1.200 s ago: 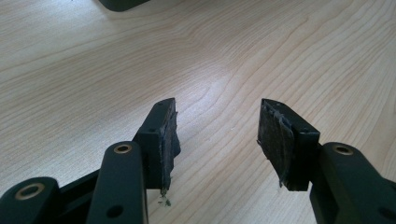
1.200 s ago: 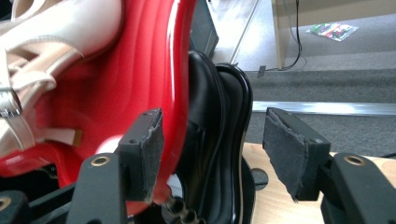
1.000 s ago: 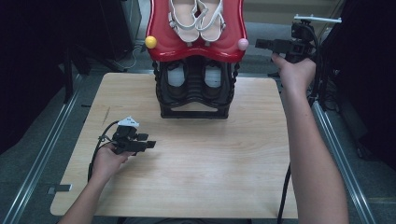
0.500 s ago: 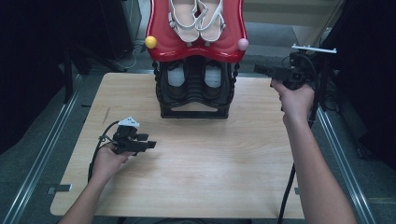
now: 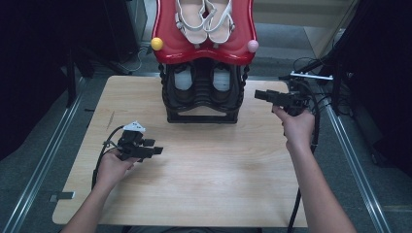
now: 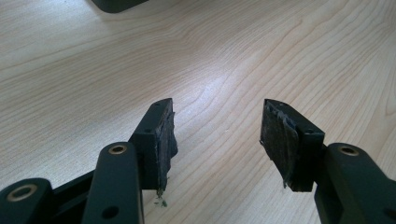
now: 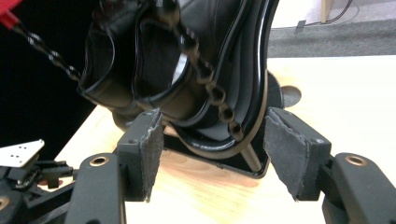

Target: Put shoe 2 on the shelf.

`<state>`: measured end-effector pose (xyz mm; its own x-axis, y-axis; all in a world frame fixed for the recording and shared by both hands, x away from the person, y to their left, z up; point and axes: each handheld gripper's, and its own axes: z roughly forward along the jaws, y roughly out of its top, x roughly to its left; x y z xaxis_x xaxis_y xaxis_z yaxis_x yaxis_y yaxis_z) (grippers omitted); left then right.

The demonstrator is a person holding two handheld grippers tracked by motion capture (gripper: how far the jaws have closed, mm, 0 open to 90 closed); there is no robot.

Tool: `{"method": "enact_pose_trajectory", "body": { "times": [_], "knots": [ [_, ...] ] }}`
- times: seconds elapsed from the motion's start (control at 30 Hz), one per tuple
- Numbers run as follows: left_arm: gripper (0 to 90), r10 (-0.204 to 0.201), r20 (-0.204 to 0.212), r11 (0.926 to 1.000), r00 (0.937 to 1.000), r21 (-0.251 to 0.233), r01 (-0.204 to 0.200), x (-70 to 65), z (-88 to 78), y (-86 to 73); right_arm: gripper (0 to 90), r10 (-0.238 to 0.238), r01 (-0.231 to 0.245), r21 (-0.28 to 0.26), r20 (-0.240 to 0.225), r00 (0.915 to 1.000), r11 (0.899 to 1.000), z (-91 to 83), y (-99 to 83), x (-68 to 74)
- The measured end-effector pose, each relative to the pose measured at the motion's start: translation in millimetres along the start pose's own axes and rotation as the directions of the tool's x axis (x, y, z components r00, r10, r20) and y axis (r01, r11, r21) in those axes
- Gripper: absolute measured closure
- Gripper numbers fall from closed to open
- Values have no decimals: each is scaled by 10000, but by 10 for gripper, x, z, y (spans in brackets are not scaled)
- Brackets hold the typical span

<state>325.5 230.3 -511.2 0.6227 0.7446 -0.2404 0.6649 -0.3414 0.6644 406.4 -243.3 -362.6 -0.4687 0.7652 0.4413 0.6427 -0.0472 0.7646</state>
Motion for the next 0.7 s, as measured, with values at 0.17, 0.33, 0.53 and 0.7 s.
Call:
{"method": "enact_pose_trajectory", "body": {
  "times": [0.17, 0.33, 0.53, 0.7],
  "knots": [
    [441, -11, 10, 10000, 10000, 28, 11, -2, 4, 1, 384, -20, 23, 208, -161, 9999, 9998, 93, -175, -4],
    [441, 33, 17, 10000, 10000, 45, -33, 2, 6, 3, 384, -26, 31, 397, -142, 9999, 9992, 187, -359, -13],
    [440, 27, 24, 10000, 10000, 86, -27, -1, 7, 3, 385, 223, -196, 514, -519, 9984, 9985, 292, -572, -41],
    [439, 1, 29, 10000, 10000, 94, -1, 3, 8, 4, 399, 283, -262, 349, -613, 9977, 9990, 350, -726, -91]
  ]
}}
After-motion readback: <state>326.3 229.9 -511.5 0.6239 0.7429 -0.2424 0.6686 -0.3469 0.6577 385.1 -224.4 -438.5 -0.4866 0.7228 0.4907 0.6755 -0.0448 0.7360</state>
